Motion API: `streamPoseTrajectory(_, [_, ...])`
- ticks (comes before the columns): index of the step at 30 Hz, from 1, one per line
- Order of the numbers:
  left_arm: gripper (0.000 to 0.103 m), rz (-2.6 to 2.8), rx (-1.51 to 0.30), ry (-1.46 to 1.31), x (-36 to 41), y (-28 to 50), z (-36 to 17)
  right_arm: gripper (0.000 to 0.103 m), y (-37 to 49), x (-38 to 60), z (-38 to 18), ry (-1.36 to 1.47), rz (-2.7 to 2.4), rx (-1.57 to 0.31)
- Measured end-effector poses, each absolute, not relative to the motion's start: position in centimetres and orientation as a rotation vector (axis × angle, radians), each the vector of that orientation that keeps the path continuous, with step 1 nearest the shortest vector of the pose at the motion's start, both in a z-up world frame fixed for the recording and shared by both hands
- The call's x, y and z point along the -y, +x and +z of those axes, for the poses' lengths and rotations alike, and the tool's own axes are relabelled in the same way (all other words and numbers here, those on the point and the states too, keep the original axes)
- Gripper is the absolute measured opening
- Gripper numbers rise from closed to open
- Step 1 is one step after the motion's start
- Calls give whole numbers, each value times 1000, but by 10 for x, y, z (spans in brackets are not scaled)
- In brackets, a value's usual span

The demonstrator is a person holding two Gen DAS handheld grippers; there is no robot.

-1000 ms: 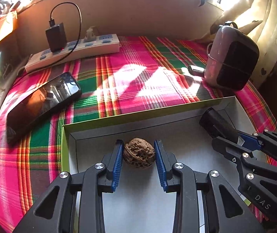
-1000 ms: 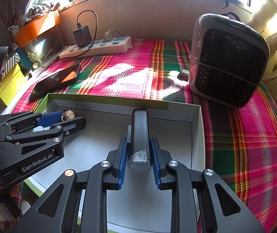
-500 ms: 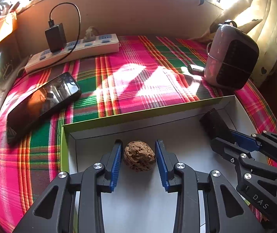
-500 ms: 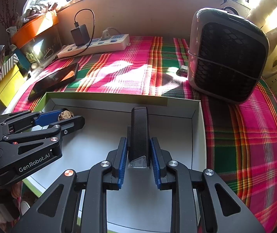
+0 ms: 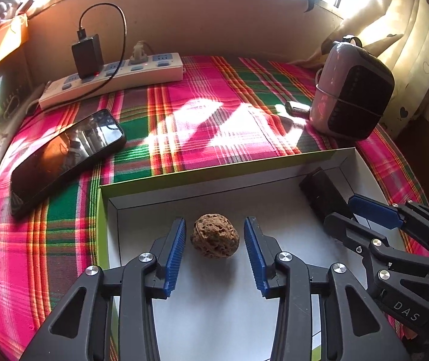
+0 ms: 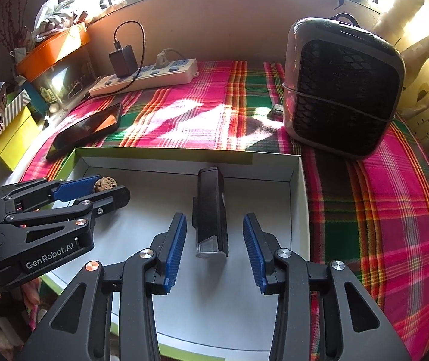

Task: Organize objects
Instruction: 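Withdraw both tools from the box lid toward the remaining items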

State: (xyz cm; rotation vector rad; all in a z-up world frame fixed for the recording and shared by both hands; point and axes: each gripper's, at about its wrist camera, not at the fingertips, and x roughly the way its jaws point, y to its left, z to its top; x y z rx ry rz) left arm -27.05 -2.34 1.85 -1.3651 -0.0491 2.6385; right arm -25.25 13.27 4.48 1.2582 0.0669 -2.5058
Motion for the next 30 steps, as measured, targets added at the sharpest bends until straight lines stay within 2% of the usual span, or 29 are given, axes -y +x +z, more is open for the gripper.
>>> streamPoseTrajectory(26, [41,2784,98,-1161,57,-175,61,44,-177,-174,81,1091,-2580,-16])
streamPoseTrajectory(30, [41,2777,152,-1158,64,-160,61,44,-164,-180,81,1087,-2584,0])
